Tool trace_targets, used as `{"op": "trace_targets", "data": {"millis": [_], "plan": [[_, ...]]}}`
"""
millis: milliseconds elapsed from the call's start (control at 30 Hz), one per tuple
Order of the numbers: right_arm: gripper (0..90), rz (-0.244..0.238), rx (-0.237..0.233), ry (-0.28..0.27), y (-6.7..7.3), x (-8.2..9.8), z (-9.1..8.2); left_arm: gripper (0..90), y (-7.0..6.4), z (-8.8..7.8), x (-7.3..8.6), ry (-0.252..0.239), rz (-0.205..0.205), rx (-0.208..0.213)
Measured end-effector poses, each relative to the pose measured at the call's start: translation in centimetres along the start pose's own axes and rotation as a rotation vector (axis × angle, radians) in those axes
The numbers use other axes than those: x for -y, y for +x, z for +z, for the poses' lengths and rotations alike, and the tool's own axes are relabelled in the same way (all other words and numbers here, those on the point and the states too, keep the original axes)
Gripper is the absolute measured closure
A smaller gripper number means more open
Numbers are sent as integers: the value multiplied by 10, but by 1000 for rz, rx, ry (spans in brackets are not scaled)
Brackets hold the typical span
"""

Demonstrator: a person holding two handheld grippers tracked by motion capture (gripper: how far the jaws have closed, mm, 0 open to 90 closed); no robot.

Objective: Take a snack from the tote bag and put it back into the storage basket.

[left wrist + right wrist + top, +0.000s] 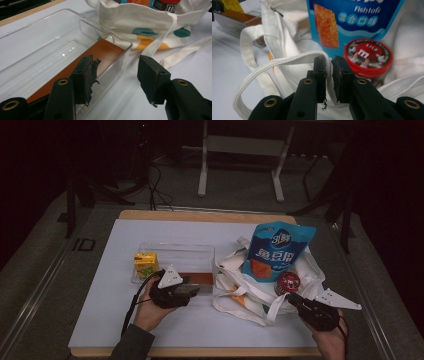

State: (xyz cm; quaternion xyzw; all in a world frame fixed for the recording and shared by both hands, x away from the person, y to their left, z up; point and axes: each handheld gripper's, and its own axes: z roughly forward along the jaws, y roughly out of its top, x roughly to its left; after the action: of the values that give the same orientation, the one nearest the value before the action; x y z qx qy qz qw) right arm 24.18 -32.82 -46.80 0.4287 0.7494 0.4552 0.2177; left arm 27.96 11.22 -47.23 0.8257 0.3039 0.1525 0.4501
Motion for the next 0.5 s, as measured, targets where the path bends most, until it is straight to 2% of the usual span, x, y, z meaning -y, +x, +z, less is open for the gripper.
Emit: {"op": "trace_targets", "data": {"millis": [67, 133, 300, 500], "plan": [[770, -9, -1, -2, -1, -6, -3, 485, -1, 1, 1, 10, 3, 5], [740, -20, -33, 4, -3, -9, -5, 480, -2, 2, 2, 13, 5, 4], [724, -17, -34, -8, -7, -16, -13, 476, -4, 3, 2, 15, 7, 10], [706, -4, -13, -16, -12, -21, -14, 486, -7, 3, 5, 8, 12, 19]]}}
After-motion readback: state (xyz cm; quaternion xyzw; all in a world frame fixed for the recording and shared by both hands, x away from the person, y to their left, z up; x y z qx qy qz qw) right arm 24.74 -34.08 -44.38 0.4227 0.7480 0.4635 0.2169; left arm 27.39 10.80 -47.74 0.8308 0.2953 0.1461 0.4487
